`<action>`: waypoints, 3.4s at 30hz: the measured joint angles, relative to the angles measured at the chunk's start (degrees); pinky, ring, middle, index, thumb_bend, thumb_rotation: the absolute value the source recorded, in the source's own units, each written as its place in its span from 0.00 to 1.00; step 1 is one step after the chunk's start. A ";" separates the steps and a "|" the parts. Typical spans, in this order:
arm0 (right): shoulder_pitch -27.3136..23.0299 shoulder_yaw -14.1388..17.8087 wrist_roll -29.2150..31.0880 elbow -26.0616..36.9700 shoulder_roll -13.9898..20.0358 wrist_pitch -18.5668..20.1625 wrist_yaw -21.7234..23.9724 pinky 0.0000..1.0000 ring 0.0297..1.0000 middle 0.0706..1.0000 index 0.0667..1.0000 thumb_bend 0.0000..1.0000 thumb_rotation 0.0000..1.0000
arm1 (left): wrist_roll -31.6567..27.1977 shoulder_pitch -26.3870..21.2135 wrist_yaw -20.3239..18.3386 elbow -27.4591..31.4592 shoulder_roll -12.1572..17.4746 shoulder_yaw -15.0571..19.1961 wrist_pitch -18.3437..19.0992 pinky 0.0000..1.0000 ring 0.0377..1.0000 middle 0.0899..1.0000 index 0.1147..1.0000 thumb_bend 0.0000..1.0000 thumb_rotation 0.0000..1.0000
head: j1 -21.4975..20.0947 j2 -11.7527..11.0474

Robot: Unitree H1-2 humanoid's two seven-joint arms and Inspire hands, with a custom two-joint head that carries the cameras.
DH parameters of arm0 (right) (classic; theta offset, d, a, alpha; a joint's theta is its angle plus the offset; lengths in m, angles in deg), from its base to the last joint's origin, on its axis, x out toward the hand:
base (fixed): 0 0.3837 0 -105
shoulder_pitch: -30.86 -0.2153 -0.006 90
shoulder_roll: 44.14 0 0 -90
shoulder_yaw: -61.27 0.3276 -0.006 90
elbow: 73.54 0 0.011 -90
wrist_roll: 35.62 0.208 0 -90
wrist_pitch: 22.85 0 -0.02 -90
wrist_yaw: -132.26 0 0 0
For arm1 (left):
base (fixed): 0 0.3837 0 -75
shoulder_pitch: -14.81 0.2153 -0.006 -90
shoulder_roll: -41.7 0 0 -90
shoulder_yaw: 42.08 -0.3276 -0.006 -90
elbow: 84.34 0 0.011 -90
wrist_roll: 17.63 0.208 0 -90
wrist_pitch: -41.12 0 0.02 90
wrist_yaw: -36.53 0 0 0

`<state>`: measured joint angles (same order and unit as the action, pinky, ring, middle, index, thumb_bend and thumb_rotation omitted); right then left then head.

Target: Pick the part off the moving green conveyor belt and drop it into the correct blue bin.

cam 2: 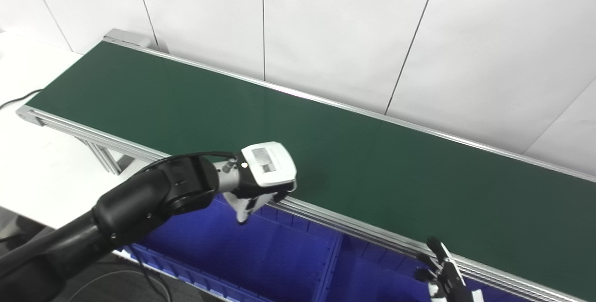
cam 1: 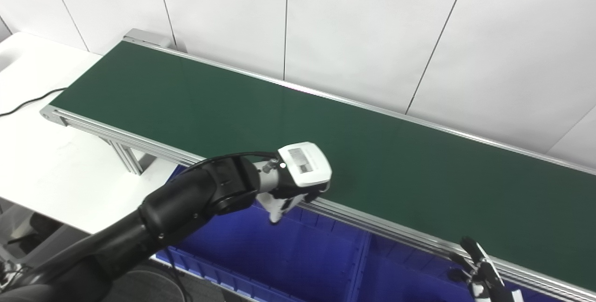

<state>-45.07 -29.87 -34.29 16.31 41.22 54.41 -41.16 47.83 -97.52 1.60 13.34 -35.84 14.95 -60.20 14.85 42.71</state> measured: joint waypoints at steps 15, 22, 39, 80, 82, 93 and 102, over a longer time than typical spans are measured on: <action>-0.10 0.18 0.18 -0.72 -0.06 0.00 0.50 0.77 0.84 0.92 0.89 0.91 0.91 | -1.16 10.96 0.21 4.01 4.29 9.13 0.53 0.55 0.50 0.44 0.43 0.52 0.00 | -0.44 0.00; -0.07 0.20 0.17 -0.74 -0.19 0.00 0.58 0.77 0.84 0.92 0.89 0.93 0.91 | -4.65 12.16 -1.19 4.10 4.81 12.28 2.40 0.82 0.87 0.89 0.91 0.97 0.69 | -1.05 0.09; 0.13 0.10 -0.77 -0.69 -0.82 0.01 0.32 0.76 0.84 0.92 0.89 0.93 0.92 | -5.52 13.80 -3.23 5.86 3.70 12.62 3.95 1.00 1.00 1.00 1.00 1.00 0.78 | -3.69 0.09; -1.95 -6.27 -21.60 0.53 -19.33 10.09 -16.40 0.87 0.89 0.97 0.94 0.85 1.00 | -56.49 24.50 14.17 2.54 -24.51 20.70 23.09 1.00 1.00 1.00 1.00 0.71 0.78 | -52.90 -2.81; -2.15 -6.29 -21.61 0.34 -19.33 10.09 -17.02 0.85 0.90 0.97 0.95 0.85 0.99 | -57.02 24.58 14.71 1.90 -24.46 20.88 22.85 1.00 1.00 1.00 1.00 0.70 0.78 | -52.91 -2.81; -3.82 -6.76 -19.30 -0.08 -19.03 10.09 -16.80 0.82 0.87 0.97 0.94 0.84 0.98 | -56.96 27.32 21.74 3.67 -27.09 21.69 20.03 1.00 1.00 1.00 1.00 0.67 0.83 | -45.54 -2.11; -1.55 -6.50 -18.03 2.45 -17.18 10.09 -15.99 0.81 0.85 0.95 0.94 0.86 0.99 | -54.92 28.04 25.55 0.69 -27.29 20.78 16.27 1.00 1.00 1.00 1.00 0.65 0.79 | -41.49 -1.23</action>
<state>-46.61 -36.37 -52.33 18.75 24.05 64.51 -57.14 -7.08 -69.47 27.15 14.03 -63.13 35.73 -43.94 -26.64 41.48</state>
